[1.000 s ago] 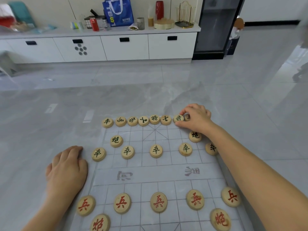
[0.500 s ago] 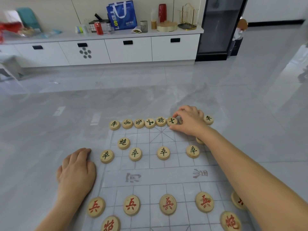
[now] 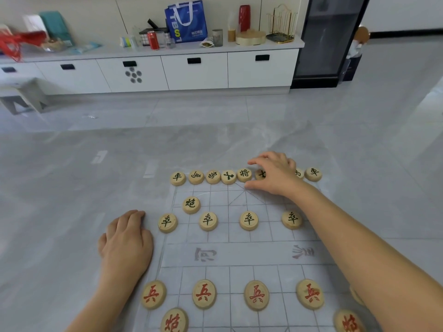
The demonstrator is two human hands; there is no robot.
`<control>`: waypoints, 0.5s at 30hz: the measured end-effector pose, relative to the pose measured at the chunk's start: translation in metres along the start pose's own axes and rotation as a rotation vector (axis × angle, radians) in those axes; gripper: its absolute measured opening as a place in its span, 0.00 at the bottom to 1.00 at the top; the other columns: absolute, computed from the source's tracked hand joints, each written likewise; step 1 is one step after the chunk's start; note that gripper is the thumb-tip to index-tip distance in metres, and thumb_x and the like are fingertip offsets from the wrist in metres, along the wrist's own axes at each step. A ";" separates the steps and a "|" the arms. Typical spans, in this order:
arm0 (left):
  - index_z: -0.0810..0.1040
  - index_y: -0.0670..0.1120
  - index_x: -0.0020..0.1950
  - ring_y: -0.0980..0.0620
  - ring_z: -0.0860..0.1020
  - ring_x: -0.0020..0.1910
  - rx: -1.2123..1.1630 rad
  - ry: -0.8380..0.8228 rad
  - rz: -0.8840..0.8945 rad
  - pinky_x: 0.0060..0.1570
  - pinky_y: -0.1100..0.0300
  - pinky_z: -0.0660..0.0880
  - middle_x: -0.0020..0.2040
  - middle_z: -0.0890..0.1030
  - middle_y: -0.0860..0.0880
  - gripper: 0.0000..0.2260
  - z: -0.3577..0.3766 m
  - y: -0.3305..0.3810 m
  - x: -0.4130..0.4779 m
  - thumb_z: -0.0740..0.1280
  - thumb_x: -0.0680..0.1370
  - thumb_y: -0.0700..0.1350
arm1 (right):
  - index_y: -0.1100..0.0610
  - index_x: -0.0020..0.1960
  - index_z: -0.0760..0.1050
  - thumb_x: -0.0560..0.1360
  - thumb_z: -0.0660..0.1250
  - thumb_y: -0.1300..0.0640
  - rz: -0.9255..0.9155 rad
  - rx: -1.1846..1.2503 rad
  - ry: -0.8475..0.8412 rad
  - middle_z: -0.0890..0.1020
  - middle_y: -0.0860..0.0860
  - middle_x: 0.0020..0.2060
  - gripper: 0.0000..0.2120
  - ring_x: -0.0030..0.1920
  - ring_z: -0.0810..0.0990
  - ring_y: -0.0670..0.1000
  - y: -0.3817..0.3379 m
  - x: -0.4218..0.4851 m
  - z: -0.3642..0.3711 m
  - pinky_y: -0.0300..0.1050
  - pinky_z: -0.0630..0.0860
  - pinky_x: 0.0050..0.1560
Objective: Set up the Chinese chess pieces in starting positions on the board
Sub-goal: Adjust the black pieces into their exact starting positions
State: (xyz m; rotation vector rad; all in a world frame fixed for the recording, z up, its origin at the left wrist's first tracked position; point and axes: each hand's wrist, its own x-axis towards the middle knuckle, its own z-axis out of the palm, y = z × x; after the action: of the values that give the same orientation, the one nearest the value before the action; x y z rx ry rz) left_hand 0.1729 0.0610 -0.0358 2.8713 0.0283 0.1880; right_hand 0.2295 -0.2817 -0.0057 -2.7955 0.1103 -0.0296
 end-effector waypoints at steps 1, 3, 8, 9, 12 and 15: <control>0.70 0.49 0.65 0.45 0.66 0.65 -0.001 0.000 -0.001 0.63 0.46 0.61 0.65 0.72 0.49 0.16 0.000 0.000 0.000 0.57 0.77 0.45 | 0.39 0.65 0.67 0.66 0.68 0.36 -0.010 -0.009 0.000 0.64 0.47 0.66 0.29 0.67 0.58 0.52 -0.004 0.002 0.002 0.50 0.53 0.64; 0.70 0.49 0.65 0.46 0.65 0.65 -0.007 -0.006 -0.003 0.64 0.46 0.61 0.65 0.72 0.49 0.16 0.000 0.000 0.000 0.57 0.77 0.45 | 0.40 0.63 0.69 0.67 0.67 0.38 -0.016 -0.029 0.004 0.65 0.47 0.66 0.25 0.66 0.59 0.52 -0.008 0.005 0.006 0.50 0.54 0.63; 0.70 0.49 0.66 0.46 0.65 0.66 -0.006 -0.003 0.006 0.64 0.47 0.60 0.66 0.72 0.50 0.17 0.000 0.001 0.000 0.57 0.78 0.46 | 0.42 0.55 0.73 0.67 0.67 0.37 -0.015 -0.038 0.038 0.67 0.46 0.64 0.18 0.66 0.60 0.51 -0.007 0.005 0.010 0.51 0.54 0.62; 0.70 0.49 0.66 0.46 0.65 0.66 -0.007 -0.002 0.004 0.64 0.47 0.60 0.66 0.72 0.49 0.17 0.000 0.000 0.001 0.57 0.78 0.46 | 0.42 0.54 0.74 0.67 0.67 0.37 -0.015 -0.039 0.044 0.67 0.46 0.63 0.18 0.65 0.60 0.51 -0.007 0.005 0.009 0.51 0.54 0.62; 0.70 0.49 0.65 0.46 0.65 0.65 -0.005 0.001 0.001 0.64 0.47 0.60 0.65 0.72 0.49 0.16 0.001 0.000 0.001 0.57 0.77 0.46 | 0.43 0.54 0.74 0.67 0.67 0.35 -0.009 -0.059 0.039 0.67 0.46 0.63 0.20 0.65 0.60 0.50 -0.007 0.005 0.008 0.50 0.54 0.62; 0.70 0.49 0.65 0.47 0.65 0.65 -0.003 0.004 0.001 0.64 0.47 0.61 0.65 0.72 0.50 0.16 0.001 0.001 0.000 0.57 0.77 0.46 | 0.43 0.60 0.71 0.65 0.67 0.34 -0.027 -0.051 0.002 0.66 0.46 0.64 0.27 0.66 0.59 0.51 -0.012 0.006 0.007 0.49 0.54 0.62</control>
State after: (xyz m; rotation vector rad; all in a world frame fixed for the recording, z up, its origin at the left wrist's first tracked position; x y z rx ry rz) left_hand 0.1731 0.0599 -0.0366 2.8685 0.0278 0.1936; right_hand 0.2362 -0.2688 -0.0078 -2.8477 0.0754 -0.0363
